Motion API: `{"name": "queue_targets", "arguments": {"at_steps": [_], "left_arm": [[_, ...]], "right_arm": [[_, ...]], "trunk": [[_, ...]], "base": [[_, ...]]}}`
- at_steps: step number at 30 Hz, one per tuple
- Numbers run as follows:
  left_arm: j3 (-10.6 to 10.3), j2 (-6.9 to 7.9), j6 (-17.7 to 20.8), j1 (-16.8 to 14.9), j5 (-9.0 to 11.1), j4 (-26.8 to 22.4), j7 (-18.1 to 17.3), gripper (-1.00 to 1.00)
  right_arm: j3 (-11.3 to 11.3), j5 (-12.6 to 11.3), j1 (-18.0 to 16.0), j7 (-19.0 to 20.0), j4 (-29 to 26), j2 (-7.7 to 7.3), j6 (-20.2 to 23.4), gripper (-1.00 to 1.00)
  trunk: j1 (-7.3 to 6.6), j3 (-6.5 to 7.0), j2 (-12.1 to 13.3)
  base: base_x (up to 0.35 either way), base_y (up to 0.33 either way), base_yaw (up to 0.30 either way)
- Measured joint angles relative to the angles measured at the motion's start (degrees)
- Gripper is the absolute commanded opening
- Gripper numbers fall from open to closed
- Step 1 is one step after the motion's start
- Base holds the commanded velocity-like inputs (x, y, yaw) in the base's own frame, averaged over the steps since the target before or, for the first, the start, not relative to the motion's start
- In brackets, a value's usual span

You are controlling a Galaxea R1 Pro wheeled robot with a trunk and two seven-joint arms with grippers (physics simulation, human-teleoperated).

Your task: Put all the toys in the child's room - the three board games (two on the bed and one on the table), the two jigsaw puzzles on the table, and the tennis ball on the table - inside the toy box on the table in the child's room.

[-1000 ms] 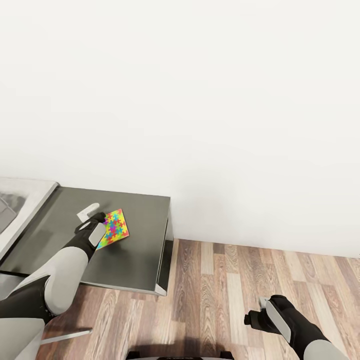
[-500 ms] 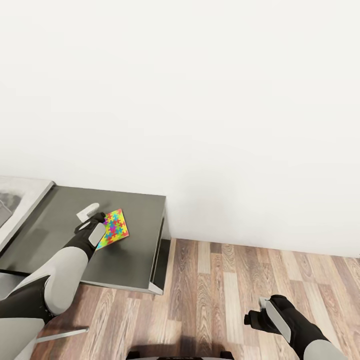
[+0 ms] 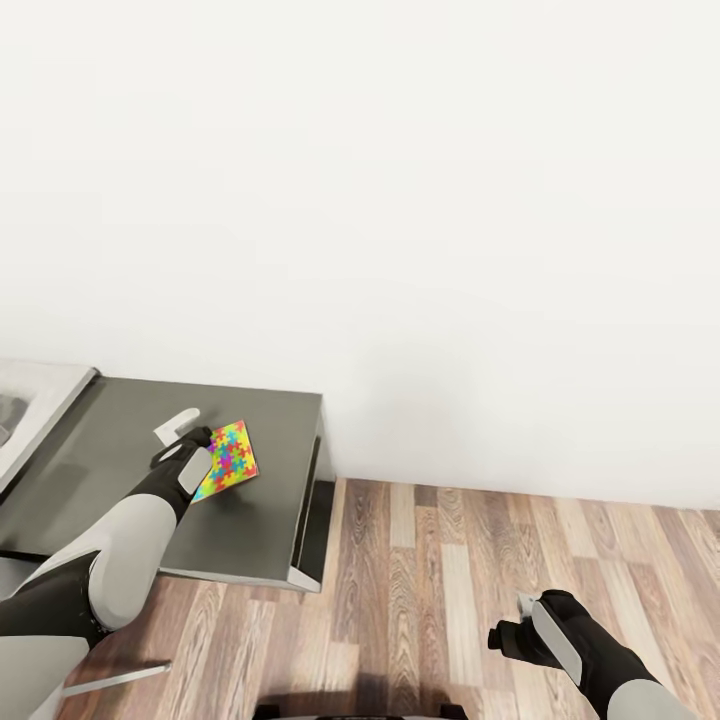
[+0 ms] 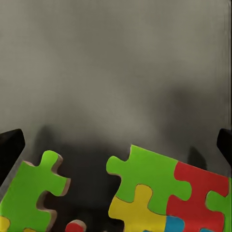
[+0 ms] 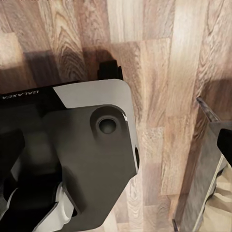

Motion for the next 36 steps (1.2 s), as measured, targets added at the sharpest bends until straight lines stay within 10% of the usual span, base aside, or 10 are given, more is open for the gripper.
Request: {"name": "queue_targets", "arguments": {"at_steps": [36], "left_arm": [[0.54, -0.03, 0.12, 0.03, 0.76, 0.49, -0.20, 1.00]], "right_arm": [[0.00, -0.01, 0.00, 0.10, -0.05, -0.03, 0.09, 1.00]], "trunk": [[0.01, 0.58, 0.02]], "base": [[-0.017, -0.025, -0.025]]}}
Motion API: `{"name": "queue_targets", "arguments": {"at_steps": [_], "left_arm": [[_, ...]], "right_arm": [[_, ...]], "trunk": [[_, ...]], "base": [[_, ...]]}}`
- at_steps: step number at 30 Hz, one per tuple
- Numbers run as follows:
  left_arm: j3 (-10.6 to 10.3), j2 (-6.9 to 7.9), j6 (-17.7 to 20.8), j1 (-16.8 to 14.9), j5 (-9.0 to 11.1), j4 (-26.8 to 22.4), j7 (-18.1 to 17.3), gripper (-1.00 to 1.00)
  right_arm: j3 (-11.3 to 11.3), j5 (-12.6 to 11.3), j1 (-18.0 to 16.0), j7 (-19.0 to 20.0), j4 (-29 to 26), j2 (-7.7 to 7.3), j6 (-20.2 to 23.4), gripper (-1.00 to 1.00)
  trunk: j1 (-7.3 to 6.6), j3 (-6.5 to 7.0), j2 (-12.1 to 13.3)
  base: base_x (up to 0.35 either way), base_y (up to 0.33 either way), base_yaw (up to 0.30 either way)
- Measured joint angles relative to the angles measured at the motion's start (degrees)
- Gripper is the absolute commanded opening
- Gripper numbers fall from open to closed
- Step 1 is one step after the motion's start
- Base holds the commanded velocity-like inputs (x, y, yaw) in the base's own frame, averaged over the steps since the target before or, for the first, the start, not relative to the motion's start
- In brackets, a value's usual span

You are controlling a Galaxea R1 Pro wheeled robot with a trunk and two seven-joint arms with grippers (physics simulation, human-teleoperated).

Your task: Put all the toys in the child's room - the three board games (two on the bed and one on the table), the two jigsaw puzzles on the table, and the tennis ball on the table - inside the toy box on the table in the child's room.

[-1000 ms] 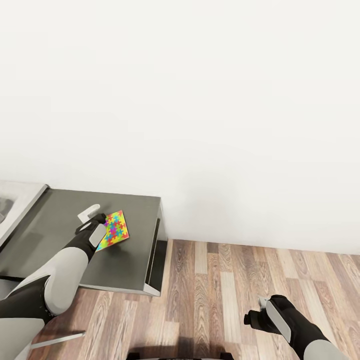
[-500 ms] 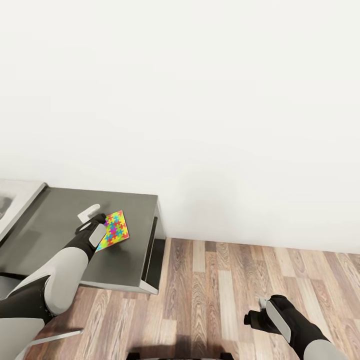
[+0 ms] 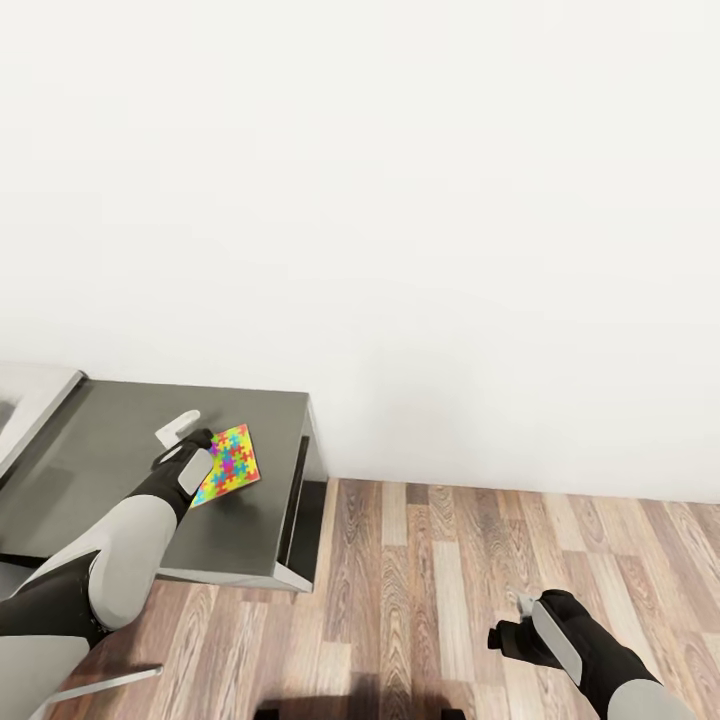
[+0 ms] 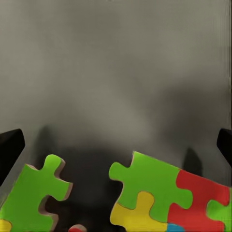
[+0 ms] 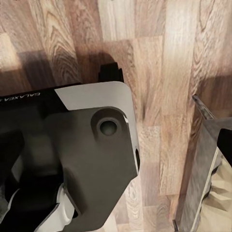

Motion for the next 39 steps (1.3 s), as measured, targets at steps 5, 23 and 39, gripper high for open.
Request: {"name": "queue_targets", "arguments": {"at_steps": [5, 23, 39], "left_arm": [[0.02, 0.03, 0.00, 0.00, 0.00, 0.00, 0.00, 1.00], [0.09, 0.09, 0.00, 0.00, 0.00, 0.00, 0.00, 1.00], [0.09, 0.13, 0.00, 0.00, 0.00, 0.00, -0.01, 1.00]], "right_arm": [[-0.01, 0.01, 0.00, 0.03, 0.01, -0.02, 0.00, 1.00], [0.00, 0.01, 0.00, 0.10, 0.01, 0.03, 0.09, 1.00], [-0.02, -0.01, 0.00, 0.09, -0.02, -0.03, 0.09, 1.00]], "trunk": [[0.00, 0.07, 0.00], [0.00, 0.20, 0.00], [0.01, 0.21, 0.00]], "base": [[0.000, 0.000, -0.033], [0.000, 0.000, -0.034], [-0.016, -0.010, -0.004]]}}
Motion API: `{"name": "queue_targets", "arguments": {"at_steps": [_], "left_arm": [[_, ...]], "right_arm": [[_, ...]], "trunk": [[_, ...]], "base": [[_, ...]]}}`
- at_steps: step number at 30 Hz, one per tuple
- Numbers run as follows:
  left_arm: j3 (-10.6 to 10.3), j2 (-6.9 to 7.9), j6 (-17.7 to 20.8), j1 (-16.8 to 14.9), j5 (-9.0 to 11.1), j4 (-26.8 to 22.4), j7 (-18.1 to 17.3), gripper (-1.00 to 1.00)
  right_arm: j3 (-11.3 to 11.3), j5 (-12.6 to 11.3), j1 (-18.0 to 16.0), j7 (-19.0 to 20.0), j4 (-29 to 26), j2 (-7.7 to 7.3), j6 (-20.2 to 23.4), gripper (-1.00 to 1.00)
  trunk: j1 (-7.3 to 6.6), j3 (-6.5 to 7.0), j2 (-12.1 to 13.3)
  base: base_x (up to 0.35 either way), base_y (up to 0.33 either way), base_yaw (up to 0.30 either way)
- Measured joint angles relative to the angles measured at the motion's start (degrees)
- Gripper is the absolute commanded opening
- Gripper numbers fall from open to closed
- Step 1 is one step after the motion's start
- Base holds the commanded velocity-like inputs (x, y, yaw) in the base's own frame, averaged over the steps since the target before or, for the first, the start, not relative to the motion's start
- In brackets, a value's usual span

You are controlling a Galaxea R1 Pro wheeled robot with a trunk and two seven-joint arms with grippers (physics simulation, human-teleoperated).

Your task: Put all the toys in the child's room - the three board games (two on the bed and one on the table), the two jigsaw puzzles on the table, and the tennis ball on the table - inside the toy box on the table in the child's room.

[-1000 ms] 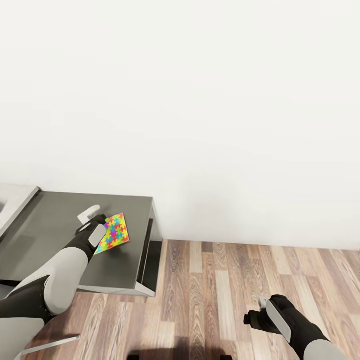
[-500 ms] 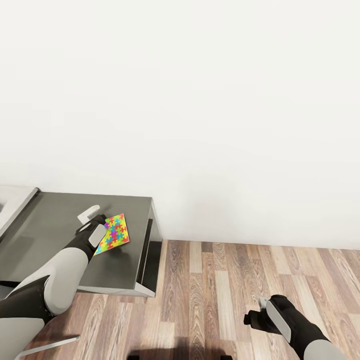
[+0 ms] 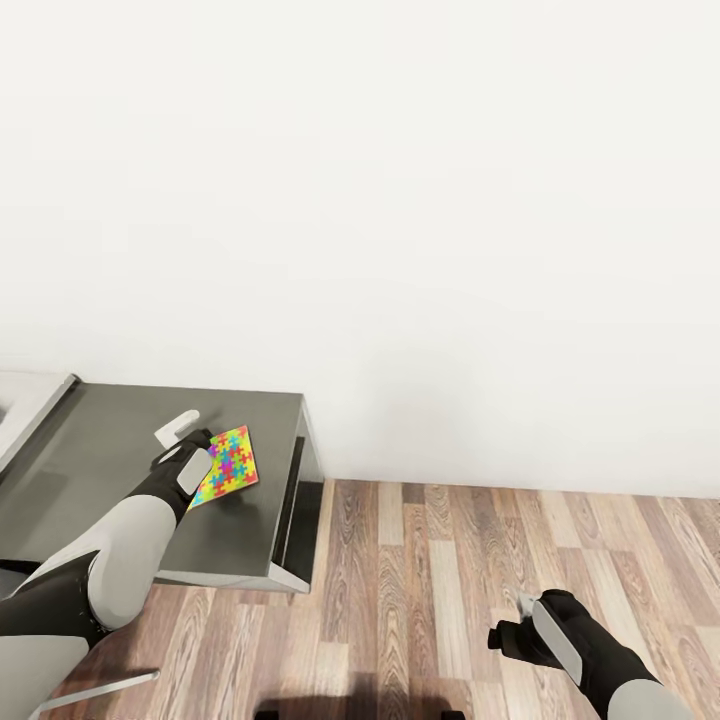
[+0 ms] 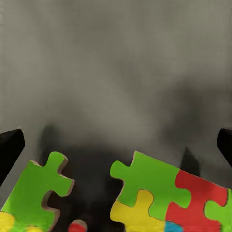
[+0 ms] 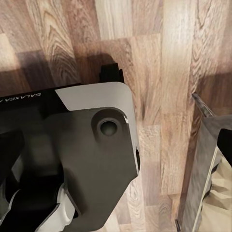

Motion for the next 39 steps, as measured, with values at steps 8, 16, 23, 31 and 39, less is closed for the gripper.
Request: {"name": "queue_targets", "arguments": {"at_steps": [8, 16, 23, 31, 39], "left_arm": [[0.00, 0.04, 0.00, 0.00, 0.00, 0.00, 0.01, 1.00], [0.00, 0.05, 0.04, 0.00, 0.00, 0.00, 0.00, 1.00], [0.00, 0.04, 0.02, 0.00, 0.00, 0.00, 0.00, 1.00], [0.00, -0.02, 0.07, 0.00, 0.00, 0.00, -0.01, 1.00], [0.00, 0.12, 0.08, 0.00, 0.00, 0.00, 0.00, 1.00]], "right_arm": [[0.02, -0.03, 0.00, 0.00, 0.01, 0.02, -0.07, 1.00], [0.01, -0.07, 0.00, -0.06, 0.01, -0.02, -0.08, 1.00], [-0.09, -0.08, 0.01, 0.02, -0.01, -0.03, -0.09, 1.00], [-0.16, -0.08, 0.00, 0.01, 0.00, -0.03, -0.08, 1.00], [-0.17, -0.08, 0.00, 0.02, 0.01, -0.03, -0.09, 1.00]], "trunk": [[-0.01, 0.17, 0.00], [0.00, 0.18, 0.00], [-0.01, 0.28, 0.00], [0.00, 0.41, 0.00], [0.00, 0.57, 0.00]], "base": [[-0.020, -0.013, -0.053], [-0.023, -0.023, -0.001], [-0.060, -0.063, -0.043], [-0.041, -0.048, -0.026], [-0.058, -0.054, -0.066]]}}
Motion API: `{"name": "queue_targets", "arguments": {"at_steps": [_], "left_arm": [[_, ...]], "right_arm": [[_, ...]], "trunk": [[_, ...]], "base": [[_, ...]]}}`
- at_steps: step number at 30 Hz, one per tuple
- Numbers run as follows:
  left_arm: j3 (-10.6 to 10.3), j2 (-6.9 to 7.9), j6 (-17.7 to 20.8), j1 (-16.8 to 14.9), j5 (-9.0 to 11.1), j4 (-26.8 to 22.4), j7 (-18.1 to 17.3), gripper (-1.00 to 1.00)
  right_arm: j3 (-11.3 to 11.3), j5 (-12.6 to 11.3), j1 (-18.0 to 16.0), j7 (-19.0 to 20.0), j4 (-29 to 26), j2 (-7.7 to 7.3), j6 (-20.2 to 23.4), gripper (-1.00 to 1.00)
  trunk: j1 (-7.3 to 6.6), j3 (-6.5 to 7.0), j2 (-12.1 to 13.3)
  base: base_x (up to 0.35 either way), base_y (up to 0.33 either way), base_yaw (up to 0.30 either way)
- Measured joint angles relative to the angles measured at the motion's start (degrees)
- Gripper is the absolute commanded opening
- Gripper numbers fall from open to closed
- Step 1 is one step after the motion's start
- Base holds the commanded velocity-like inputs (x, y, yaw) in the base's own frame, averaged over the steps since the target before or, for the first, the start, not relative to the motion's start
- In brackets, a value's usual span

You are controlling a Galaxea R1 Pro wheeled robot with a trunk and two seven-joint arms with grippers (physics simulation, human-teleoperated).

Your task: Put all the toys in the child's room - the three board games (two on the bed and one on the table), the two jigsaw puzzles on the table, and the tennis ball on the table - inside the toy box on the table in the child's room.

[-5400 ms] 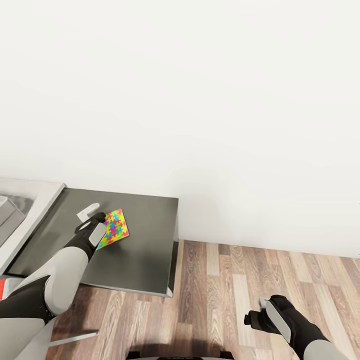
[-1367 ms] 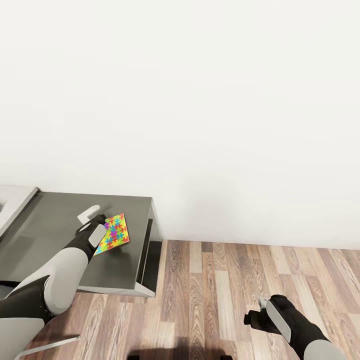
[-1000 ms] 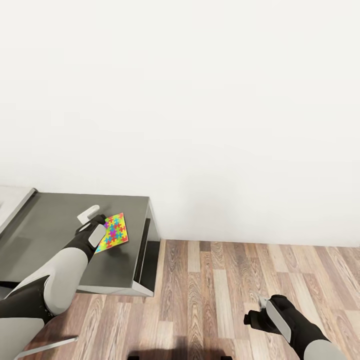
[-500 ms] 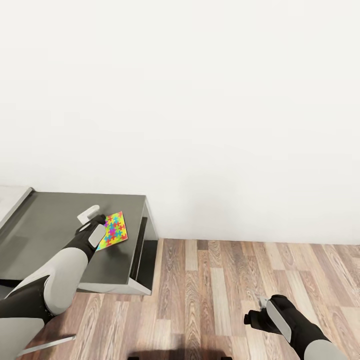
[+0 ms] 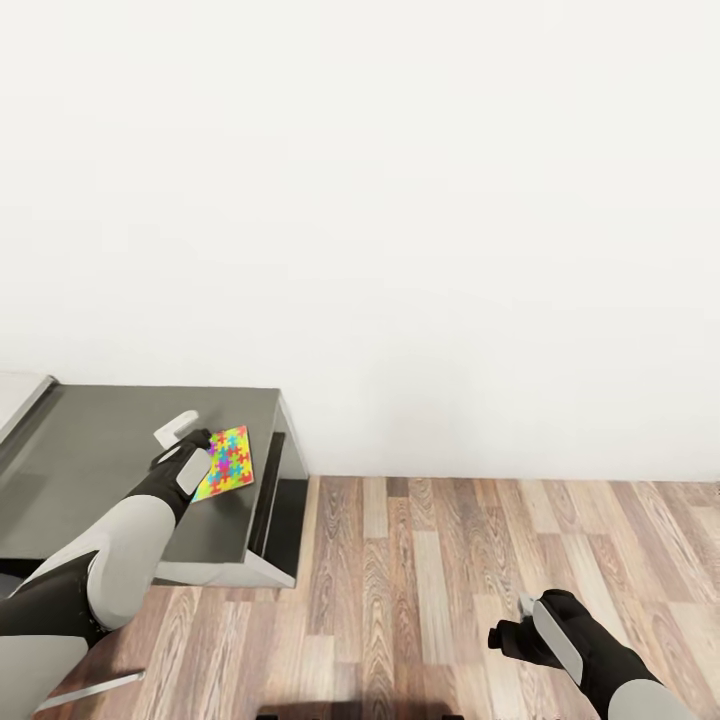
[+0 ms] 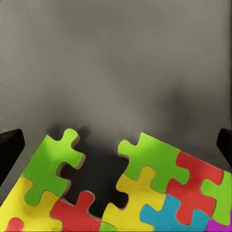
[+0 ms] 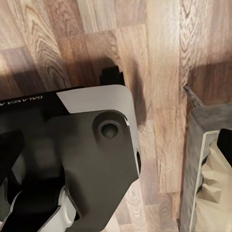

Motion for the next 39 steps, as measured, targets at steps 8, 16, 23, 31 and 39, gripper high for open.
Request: {"name": "queue_targets", "arguments": {"at_steps": [8, 16, 23, 31, 39], "left_arm": [[0.00, 0.01, 0.00, 0.00, 0.00, 0.00, 0.00, 1.00], [0.00, 0.01, -0.02, 0.00, 0.00, 0.00, -0.01, 1.00], [0.00, 0.01, 0.00, 0.00, 0.00, 0.00, -0.01, 1.00], [0.00, 0.00, 0.00, 0.00, 0.00, 0.00, 0.00, 1.00], [0.00, -0.04, 0.00, 0.00, 0.00, 0.00, -0.05, 1.00]], "right_arm": [[0.00, 0.00, 0.00, 0.00, -0.01, 0.00, 0.00, 1.00], [0.00, 0.00, 0.00, 0.00, -0.01, 0.00, 0.00, 1.00], [0.04, 0.00, 0.00, 0.00, -0.01, 0.01, 0.00, 1.00], [0.09, 0.00, -0.01, 0.00, 0.00, 0.01, -0.01, 1.00], [0.14, 0.00, -0.01, 0.00, 0.00, 0.03, -0.01, 1.00]], "trunk": [[-0.01, 0.06, -0.01], [0.00, 0.16, 0.00], [0.00, 0.16, 0.00], [0.00, 0.16, -0.01], [-0.01, 0.16, 0.00]], "base": [[-0.028, -0.019, -0.031], [-0.028, -0.027, -0.023], [-0.026, -0.022, -0.001], [-0.085, -0.062, 0.000], [-0.042, -0.051, 0.000]]}}
